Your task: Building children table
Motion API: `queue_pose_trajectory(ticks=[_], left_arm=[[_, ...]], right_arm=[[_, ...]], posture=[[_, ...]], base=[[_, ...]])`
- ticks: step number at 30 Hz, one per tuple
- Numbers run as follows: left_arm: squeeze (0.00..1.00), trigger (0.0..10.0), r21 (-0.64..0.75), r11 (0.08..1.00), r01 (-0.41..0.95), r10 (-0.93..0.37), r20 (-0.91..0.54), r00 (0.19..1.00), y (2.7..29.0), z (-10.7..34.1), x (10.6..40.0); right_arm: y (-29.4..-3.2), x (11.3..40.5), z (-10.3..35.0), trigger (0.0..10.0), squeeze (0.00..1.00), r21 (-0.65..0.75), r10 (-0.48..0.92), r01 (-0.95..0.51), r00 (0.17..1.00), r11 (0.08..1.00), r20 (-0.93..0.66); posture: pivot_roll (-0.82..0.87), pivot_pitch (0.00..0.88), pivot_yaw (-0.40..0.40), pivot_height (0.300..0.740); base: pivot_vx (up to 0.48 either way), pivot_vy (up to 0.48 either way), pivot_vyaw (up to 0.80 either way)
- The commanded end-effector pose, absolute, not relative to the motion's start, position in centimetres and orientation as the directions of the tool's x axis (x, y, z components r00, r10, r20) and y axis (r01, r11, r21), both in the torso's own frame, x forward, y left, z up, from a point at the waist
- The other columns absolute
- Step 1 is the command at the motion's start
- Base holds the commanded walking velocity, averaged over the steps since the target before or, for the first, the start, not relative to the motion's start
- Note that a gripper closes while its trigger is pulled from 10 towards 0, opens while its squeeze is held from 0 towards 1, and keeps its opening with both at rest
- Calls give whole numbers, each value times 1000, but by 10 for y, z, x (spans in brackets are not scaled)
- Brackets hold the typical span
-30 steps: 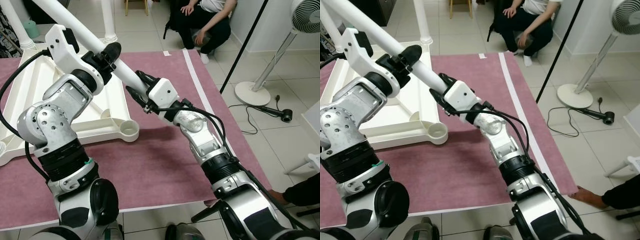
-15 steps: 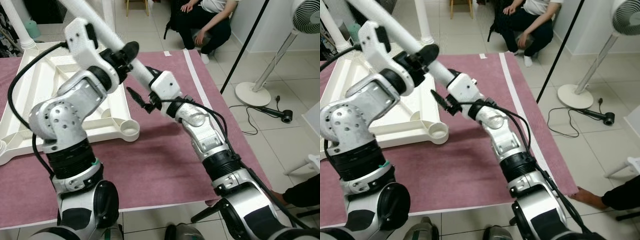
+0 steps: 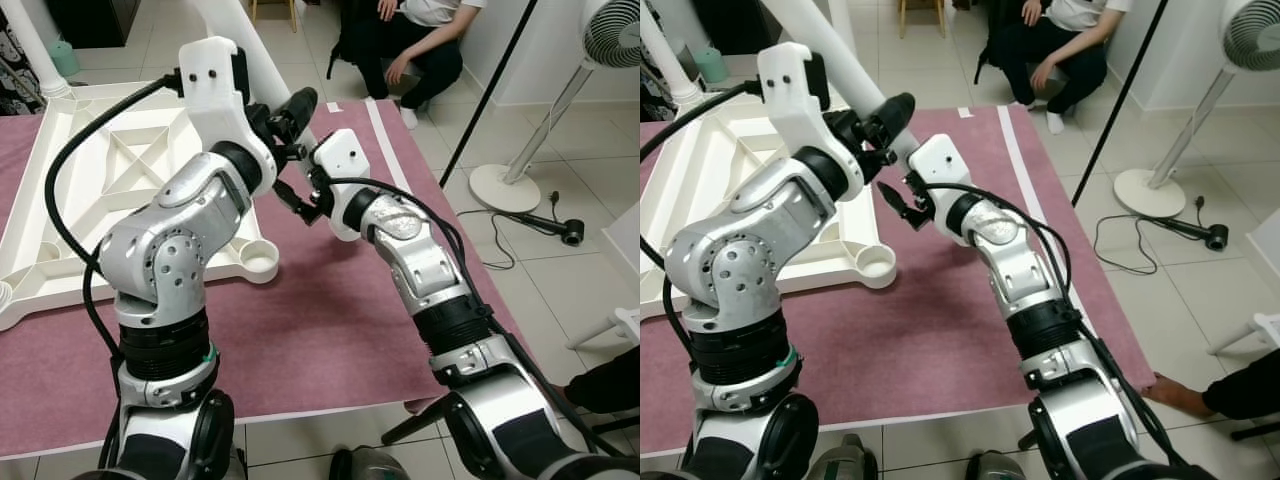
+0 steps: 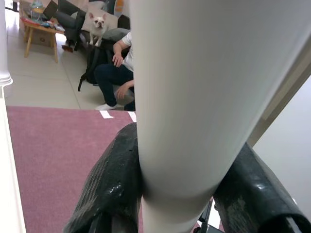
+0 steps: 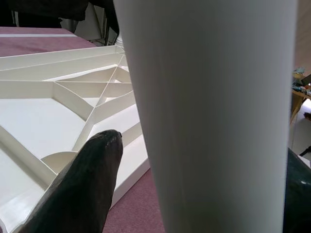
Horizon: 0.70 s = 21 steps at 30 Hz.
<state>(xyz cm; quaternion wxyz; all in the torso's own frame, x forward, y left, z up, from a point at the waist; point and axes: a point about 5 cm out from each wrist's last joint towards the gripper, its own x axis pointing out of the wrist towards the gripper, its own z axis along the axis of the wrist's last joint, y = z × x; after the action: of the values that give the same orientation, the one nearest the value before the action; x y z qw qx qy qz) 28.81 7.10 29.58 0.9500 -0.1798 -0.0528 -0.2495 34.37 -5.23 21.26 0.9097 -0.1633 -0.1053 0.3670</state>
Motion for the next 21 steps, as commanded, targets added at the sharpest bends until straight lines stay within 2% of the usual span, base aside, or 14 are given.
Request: queue_pose_trajectory(ticks=[1, 2, 3, 6, 7, 8, 18, 19, 20, 21], left_arm=[[0, 0, -200, 604, 771, -672, 392, 628, 43, 325, 258], [0, 0, -200, 604, 771, -672, 392, 628, 43, 325, 258], [0, 0, -200, 600, 775, -670, 404, 623, 42, 326, 258], [0, 0, -200, 600, 775, -670, 404, 623, 42, 326, 258], [0, 0, -198, 597, 777, -668, 414, 618, 41, 327, 258], [0, 0, -196, 595, 780, -666, 423, 614, 41, 327, 259], [0, 0, -162, 613, 774, -661, 432, 614, 39, 326, 259], [0, 10000, -148, 638, 756, -658, 405, 635, 39, 322, 260], [0, 10000, -133, 646, 752, -667, 381, 640, 38, 317, 260], [1000, 10000, -145, 633, 761, -684, 355, 637, 36, 311, 260]], right_arm=[[-42, 341, 194, 6941, 0, -351, 733, -694, 680, 629, -32], [-42, 341, 194, 6941, 0, -351, 733, -694, 680, 629, -32], [-42, 340, 191, 4980, 0, -347, 733, -699, 679, 626, -45], [-42, 340, 191, 4980, 0, -347, 733, -699, 679, 626, -45], [-41, 339, 189, 1059, 0, -342, 734, -703, 677, 624, -52], [-41, 338, 189, 0, 0, -340, 739, -710, 671, 617, -59], [-40, 335, 194, 0, 0, -317, 745, -715, 666, 624, -37], [-41, 336, 197, 0, 0, -322, 736, -702, 676, 636, -21], [-42, 336, 199, 0, 0, -327, 727, -688, 686, 648, -4], [-44, 337, 202, 0, 0, -331, 716, -672, 698, 663, 19]], posture=[[76, 0, 2, 740], [76, 0, 2, 740], [76, 0, 2, 740], [76, 0, 2, 740], [78, 0, 2, 740], [78, 0, 2, 740], [82, 0, 2, 740], [79, 0, 4, 740], [78, 0, 5, 740], [77, 0, 6, 740]], base=[[0, 0, 0], [0, 0, 0], [0, 0, 0], [0, 0, 0], [0, 0, 0], [0, 0, 0], [0, 0, 0], [0, 0, 0], [0, 0, 0], [0, 0, 0]])
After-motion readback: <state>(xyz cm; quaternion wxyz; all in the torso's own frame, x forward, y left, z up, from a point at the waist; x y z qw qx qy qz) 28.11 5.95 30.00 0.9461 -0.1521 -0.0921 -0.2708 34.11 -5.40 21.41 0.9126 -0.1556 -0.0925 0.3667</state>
